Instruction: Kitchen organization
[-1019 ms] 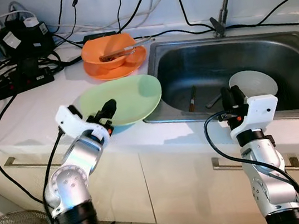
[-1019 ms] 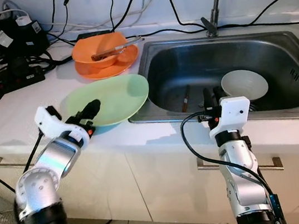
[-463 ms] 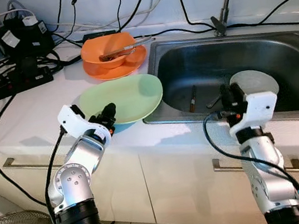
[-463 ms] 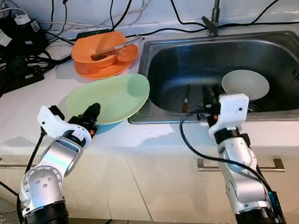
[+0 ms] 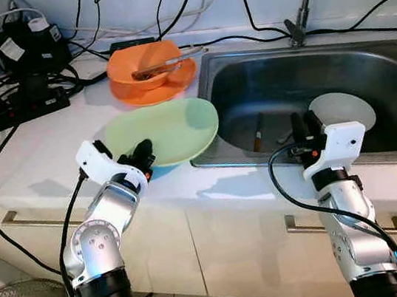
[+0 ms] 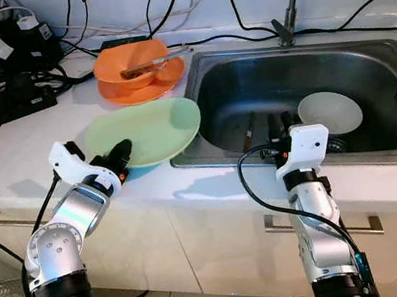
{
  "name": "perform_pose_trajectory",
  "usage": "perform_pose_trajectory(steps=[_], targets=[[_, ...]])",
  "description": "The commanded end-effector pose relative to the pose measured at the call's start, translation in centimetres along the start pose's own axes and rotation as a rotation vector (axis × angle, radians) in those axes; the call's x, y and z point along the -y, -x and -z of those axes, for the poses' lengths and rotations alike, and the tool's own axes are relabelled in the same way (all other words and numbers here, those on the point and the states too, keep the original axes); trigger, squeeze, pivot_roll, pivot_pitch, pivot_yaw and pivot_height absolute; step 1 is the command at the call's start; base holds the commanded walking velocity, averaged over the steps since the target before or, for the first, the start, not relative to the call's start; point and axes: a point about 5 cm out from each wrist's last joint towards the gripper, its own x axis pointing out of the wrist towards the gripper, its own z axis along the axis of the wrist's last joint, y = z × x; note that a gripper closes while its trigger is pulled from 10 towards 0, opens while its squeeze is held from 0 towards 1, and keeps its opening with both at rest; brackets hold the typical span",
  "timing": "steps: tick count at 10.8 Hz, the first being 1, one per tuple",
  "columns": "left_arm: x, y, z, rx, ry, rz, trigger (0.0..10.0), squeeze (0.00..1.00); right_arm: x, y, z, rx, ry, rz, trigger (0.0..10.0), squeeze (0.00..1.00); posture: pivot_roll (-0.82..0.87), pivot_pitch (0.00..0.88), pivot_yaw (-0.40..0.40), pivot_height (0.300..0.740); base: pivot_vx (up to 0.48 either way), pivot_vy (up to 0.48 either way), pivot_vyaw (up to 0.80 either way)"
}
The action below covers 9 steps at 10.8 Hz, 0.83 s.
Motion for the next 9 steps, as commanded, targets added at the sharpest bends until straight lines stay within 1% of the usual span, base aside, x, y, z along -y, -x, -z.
perform_pose_trajectory(steps=[1, 4, 5, 6, 7, 8, 9], targets=[[-0.8, 0.3, 0.9, -0.038, 0.002, -0.053, 0.0, 0.00, -0.3, -0.4, 0.0, -0.012, 0.003, -0.017, 10.0, 0.00, 0.07, 0.000, 0.039, 0.740, 0.000, 0.000, 0.00], [-0.9, 0.9, 1.4, -0.047, 0.015, -0.064, 0.0, 0.00, -0.6, -0.6, 0.1, -0.015, 0.002, -0.031, 10.0, 0.00, 0.08, 0.000, 0.034, 0.740, 0.000, 0.000, 0.00], [-0.6, 1.5, 1.7, -0.061, 0.016, -0.060, 0.0, 0.00, -0.5, -0.7, 0.1, -0.015, 0.003, -0.034, 10.0, 0.00, 0.08, 0.000, 0.033, 0.740, 0.000, 0.000, 0.00], [-0.2, 2.1, 2.1, -0.086, 0.017, -0.053, 6.9, 0.00, -0.5, -0.7, 0.1, -0.018, 0.005, -0.037, 10.0, 0.00, 0.08, 0.000, 0.031, 0.740, 0.000, 0.000, 0.00], [0.0, 2.4, 2.3, -0.095, 0.009, -0.041, 10.0, 0.00, -0.5, -0.7, 0.1, -0.019, 0.005, -0.039, 10.0, 0.00, 0.09, 0.000, 0.029, 0.740, 0.000, 0.000, 0.00], [0.4, 2.7, 2.4, -0.098, -0.009, -0.022, 10.0, 0.00, -0.6, -0.7, 0.2, -0.024, 0.005, -0.042, 10.0, 0.00, 0.09, 0.000, 0.025, 0.740, 0.000, 0.000, 0.00], [0.9, 2.8, 2.0, -0.064, -0.063, 0.017, 10.0, 0.00, -0.7, -0.8, 0.3, -0.030, 0.009, -0.048, 10.0, 0.00, 0.09, 0.000, 0.023, 0.740, 0.000, 0.000, 0.00]])
